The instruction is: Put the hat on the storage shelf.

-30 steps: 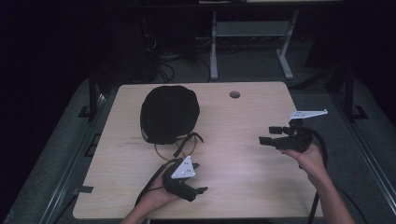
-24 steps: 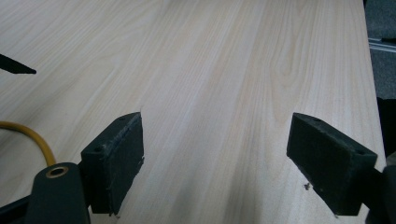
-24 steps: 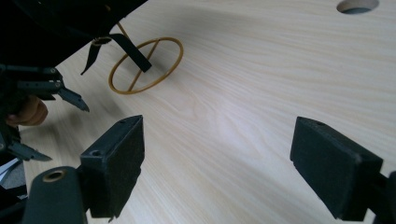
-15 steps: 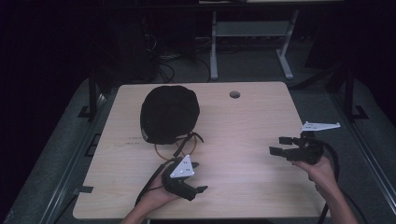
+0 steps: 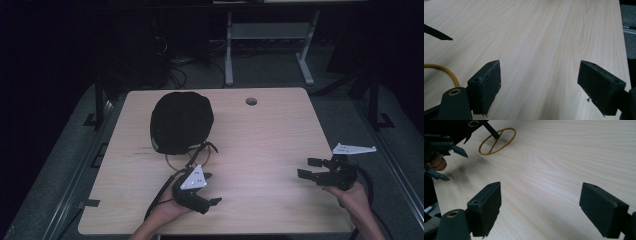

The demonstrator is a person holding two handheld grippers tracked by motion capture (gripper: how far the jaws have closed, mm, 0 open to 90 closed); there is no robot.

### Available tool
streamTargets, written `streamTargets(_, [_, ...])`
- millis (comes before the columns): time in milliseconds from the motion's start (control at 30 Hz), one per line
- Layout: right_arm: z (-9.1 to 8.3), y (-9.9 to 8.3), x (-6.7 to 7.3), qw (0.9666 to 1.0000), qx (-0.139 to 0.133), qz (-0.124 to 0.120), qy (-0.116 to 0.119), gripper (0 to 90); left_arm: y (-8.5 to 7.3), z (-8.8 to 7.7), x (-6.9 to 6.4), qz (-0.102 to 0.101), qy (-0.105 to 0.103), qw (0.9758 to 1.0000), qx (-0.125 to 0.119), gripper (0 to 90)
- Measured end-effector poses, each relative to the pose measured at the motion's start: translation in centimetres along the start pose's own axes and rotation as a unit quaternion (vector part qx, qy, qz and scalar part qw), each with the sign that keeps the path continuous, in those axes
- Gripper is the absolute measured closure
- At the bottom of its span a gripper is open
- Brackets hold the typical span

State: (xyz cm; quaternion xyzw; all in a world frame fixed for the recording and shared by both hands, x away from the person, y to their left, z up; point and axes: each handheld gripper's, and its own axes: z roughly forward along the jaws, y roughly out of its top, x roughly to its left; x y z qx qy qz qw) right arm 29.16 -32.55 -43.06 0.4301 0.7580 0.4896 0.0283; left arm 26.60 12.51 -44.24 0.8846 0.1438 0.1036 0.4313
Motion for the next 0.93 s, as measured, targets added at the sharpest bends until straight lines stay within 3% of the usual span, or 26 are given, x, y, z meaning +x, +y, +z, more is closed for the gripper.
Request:
streamTargets(433, [-1.3, -3.4, 0.7, 0.9998, -0.016, 0.007, 0.0, 17.3, -0.1, -0.2, 0.1, -0.011, 0.002, 0.9999, -0.006, 18.4])
streamTargets(700, [-2.0, -5.2, 1.3, 0.9997, -0.021, 0.01, -0.012, 16.9, -0.1, -0.2, 0.2, -0.012, 0.003, 0.9999, -0.006, 18.4])
streamTargets(933, [-2.4, -7.3, 2.4, 0.9981, -0.055, 0.013, -0.022, 16.9, 0.1, -0.1, 0.1, -0.012, 0.002, 0.9999, -0.005, 18.5])
